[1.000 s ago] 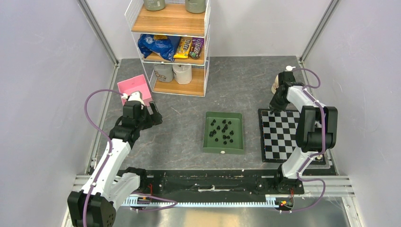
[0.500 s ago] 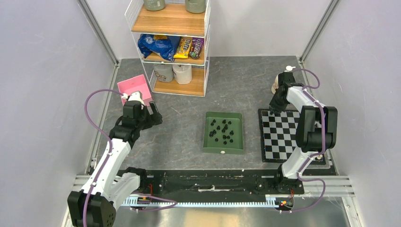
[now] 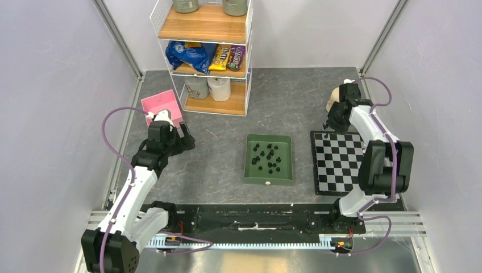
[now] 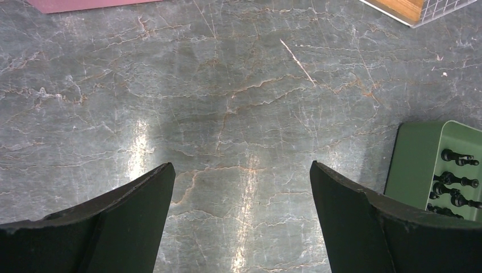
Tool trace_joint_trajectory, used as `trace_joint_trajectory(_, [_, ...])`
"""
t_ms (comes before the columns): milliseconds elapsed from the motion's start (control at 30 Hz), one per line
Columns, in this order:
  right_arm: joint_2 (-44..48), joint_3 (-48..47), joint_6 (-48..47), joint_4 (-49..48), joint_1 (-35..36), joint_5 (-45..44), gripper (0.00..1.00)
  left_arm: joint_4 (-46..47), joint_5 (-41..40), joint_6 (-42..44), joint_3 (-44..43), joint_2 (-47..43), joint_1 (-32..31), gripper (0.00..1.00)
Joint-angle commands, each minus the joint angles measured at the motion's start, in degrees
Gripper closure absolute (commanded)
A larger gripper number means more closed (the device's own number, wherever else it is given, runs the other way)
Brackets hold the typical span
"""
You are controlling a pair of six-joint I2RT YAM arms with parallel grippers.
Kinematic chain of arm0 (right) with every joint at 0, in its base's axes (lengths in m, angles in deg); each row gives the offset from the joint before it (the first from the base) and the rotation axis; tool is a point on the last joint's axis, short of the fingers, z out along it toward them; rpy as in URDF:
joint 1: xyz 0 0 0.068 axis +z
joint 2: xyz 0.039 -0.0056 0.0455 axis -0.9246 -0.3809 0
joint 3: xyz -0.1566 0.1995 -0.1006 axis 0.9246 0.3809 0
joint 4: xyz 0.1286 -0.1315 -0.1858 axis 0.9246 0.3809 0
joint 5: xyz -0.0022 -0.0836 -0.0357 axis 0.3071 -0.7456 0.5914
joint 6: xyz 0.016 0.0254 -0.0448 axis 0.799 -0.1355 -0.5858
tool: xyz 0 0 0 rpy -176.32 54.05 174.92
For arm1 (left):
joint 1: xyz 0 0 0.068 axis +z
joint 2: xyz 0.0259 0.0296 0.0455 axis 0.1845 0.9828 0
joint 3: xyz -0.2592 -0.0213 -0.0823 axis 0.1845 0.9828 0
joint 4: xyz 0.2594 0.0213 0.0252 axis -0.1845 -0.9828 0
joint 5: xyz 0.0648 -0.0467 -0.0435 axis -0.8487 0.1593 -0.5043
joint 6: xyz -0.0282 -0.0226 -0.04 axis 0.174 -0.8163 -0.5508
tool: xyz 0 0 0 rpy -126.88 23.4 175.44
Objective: Set up the chess pieces on the board
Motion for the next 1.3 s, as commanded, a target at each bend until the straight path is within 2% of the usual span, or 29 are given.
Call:
trace_joint_trajectory(0, [8.08, -2.24, -1.16, 2.9, -0.1, 0.19, 0.46, 0.92, 1.27, 0.61, -2.65, -0.11, -0.03, 0.04])
trace_joint_trajectory(100, [12.58, -2.7, -1.6, 4.37, -0.1, 1.37, 0.37, 0.9, 1.21, 0.58, -2.63, -0.29, -0.03, 0.04])
trace_joint_trajectory(267, [17.73, -5.7, -2.08, 7.57, 0.5, 8.68, 0.32, 0.89, 1.04, 0.5, -2.64, -0.39, -0.03, 0.04])
trace_joint_trajectory(333, [18.97, -7.79, -3.2, 9.52, 2.58, 8.45, 0.31, 0.82, 1.02, 0.38, -2.63, -0.38, -0.08, 0.04])
trace_joint_trajectory(500, [19.54, -9.48, -3.49, 12.94, 11.87, 6.91, 0.35, 0.86, 0.91, 0.37, -2.64, -0.47, -0.03, 0.04])
trace_joint_trajectory(567, [19.16, -8.56, -1.94, 12.28, 17.08, 6.47, 0.38, 0.81, 0.99, 0.37, -2.63, -0.45, -0.03, 0.04])
trace_joint_trajectory(667, [17.42, -6.18, 1.63, 9.7, 23.14, 6.12, 0.47, 0.77, 1.13, 0.37, -2.58, -0.44, -0.03, 0.04])
trace_joint_trajectory(800, [12.81, -4.88, 4.26, 7.78, 29.8, 2.68, 0.5, 0.77, 1.2, 0.29, -2.68, -0.27, -0.03, 0.04])
trace_joint_trajectory(967, [5.31, -6.1, 5.33, 5.42, 33.17, 0.77, 0.57, 0.77, 1.29, 0.2, -2.63, -0.03, -0.03, 0.05])
trace_joint_trajectory(1267, [-3.83, -6.76, 6.5, 3.2, 33.83, -0.52, 0.57, 0.75, 0.92, 0.29, -2.52, -0.2, -0.03, 0.05])
